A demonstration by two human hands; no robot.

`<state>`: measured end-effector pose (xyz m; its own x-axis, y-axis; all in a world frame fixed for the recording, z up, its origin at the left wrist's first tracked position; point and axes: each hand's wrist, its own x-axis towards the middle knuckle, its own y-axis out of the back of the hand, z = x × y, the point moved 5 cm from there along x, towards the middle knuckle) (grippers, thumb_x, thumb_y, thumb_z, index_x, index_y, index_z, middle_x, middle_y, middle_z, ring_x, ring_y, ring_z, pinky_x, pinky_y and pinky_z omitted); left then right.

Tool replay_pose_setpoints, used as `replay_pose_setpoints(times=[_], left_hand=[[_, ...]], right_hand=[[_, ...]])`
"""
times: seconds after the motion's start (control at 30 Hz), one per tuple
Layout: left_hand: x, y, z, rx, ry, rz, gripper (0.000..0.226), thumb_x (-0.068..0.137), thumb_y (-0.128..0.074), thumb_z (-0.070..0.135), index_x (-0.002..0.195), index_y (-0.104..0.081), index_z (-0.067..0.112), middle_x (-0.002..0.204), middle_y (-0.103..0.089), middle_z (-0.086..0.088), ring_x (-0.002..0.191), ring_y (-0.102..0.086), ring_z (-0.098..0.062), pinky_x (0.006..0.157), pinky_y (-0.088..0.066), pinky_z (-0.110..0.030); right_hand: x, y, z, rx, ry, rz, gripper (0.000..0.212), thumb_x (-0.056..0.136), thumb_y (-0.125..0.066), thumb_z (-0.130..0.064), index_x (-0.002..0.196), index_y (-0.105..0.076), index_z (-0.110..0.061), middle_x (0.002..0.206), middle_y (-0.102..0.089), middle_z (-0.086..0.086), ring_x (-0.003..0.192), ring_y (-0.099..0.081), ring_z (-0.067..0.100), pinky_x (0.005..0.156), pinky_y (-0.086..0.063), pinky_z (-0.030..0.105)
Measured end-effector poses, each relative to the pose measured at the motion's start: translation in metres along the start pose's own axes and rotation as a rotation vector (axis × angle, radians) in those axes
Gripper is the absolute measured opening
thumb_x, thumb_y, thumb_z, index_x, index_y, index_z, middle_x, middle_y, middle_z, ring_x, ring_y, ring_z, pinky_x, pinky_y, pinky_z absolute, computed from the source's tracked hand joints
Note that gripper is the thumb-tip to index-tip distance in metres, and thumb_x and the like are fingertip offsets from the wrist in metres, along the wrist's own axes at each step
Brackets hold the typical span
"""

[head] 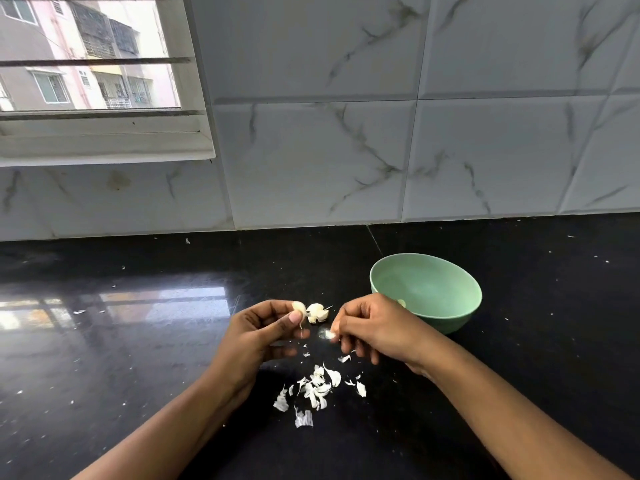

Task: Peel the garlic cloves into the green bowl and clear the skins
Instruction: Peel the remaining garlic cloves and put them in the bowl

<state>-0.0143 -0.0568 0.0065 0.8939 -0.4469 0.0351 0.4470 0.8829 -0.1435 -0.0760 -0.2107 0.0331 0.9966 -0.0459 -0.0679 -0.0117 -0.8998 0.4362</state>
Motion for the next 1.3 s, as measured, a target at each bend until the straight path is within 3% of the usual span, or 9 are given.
replay_pose_setpoints(times=[0.17, 0.37, 0.47, 0.6, 0.7, 0.83, 1.07, 1.3], left_hand=[[0.001, 0.001, 0.0, 0.004, 0.02, -0.006, 0.022, 0.067, -0.072, 0.02, 0.088, -0.071, 0.012, 0.074, -0.07, -0.006, 0.065, -0.067, -0.012, 0.052, -0.05, -0.02], [-0.001, -0.003, -0.001, 0.012, 0.033, -0.038, 0.018, 0.065, -0.073, 0.018, 0.083, -0.072, 0.013, 0.073, -0.07, -0.005, 0.066, -0.067, -0.012, 0.051, -0.051, -0.022], [-0.002, -0.004, -0.001, 0.036, 0.011, -0.048, 0.015, 0.064, -0.074, 0.017, 0.079, -0.072, 0.013, 0.073, -0.07, -0.007, 0.065, -0.065, -0.014, 0.05, -0.05, -0.022], [-0.003, -0.004, 0.002, 0.099, -0.067, -0.061, 0.02, 0.066, -0.076, 0.015, 0.082, -0.07, 0.007, 0.076, -0.071, -0.015, 0.067, -0.062, -0.021, 0.057, -0.047, -0.027], [-0.004, -0.004, 0.003, 0.163, -0.113, -0.08, 0.019, 0.069, -0.076, 0.02, 0.084, -0.073, 0.008, 0.077, -0.07, -0.02, 0.066, -0.059, -0.026, 0.062, -0.043, -0.031], [-0.004, -0.006, 0.001, 0.135, -0.043, -0.09, 0.018, 0.07, -0.072, 0.025, 0.085, -0.075, 0.015, 0.07, -0.068, -0.015, 0.056, -0.06, -0.019, 0.05, -0.046, -0.025], [-0.006, -0.014, 0.003, 0.08, -0.018, -0.147, 0.023, 0.07, -0.067, 0.014, 0.088, -0.071, 0.0, 0.062, -0.067, -0.005, 0.049, -0.06, -0.012, 0.041, -0.044, -0.019], [-0.006, -0.013, 0.002, 0.097, -0.018, -0.16, 0.026, 0.07, -0.069, 0.015, 0.09, -0.072, -0.001, 0.068, -0.07, -0.003, 0.054, -0.061, -0.012, 0.044, -0.047, -0.02]], right_hand=[[-0.004, 0.004, -0.004, -0.304, 0.094, -0.006, 0.02, 0.088, -0.064, -0.027, 0.073, -0.071, -0.015, 0.057, -0.064, -0.006, 0.049, -0.052, 0.002, 0.048, -0.04, 0.013], [0.0, 0.004, -0.004, -0.274, 0.173, 0.09, 0.018, 0.069, -0.083, -0.023, 0.065, -0.065, -0.019, 0.057, -0.064, -0.005, 0.053, -0.055, 0.0, 0.055, -0.045, 0.019], [0.0, 0.0, -0.003, -0.264, 0.209, 0.055, 0.016, 0.073, -0.079, -0.013, 0.073, -0.063, -0.017, 0.056, -0.06, -0.007, 0.052, -0.055, 0.002, 0.051, -0.046, 0.02], [-0.002, 0.004, -0.007, -0.218, 0.244, 0.099, 0.014, 0.087, -0.061, -0.007, 0.085, -0.065, -0.02, 0.076, -0.069, -0.002, 0.065, -0.068, 0.012, 0.054, -0.057, 0.033], [-0.002, 0.006, -0.013, -0.206, 0.337, 0.142, 0.016, 0.089, -0.062, -0.011, 0.097, -0.068, -0.024, 0.082, -0.07, -0.003, 0.069, -0.067, 0.009, 0.061, -0.056, 0.029], [-0.004, 0.002, -0.018, -0.35, 0.518, 0.148, 0.028, 0.084, -0.068, -0.013, 0.108, -0.07, -0.027, 0.091, -0.063, -0.014, 0.079, -0.061, 0.002, 0.07, -0.048, 0.015], [-0.004, 0.007, -0.02, -0.329, 0.601, 0.181, 0.012, 0.078, -0.076, -0.013, 0.089, -0.073, -0.017, 0.083, -0.065, -0.011, 0.069, -0.062, 0.006, 0.061, -0.042, 0.01], [-0.002, 0.006, -0.018, -0.285, 0.574, 0.166, 0.009, 0.077, -0.077, -0.015, 0.079, -0.07, -0.019, 0.076, -0.064, -0.009, 0.065, -0.06, 0.007, 0.059, -0.041, 0.012]])
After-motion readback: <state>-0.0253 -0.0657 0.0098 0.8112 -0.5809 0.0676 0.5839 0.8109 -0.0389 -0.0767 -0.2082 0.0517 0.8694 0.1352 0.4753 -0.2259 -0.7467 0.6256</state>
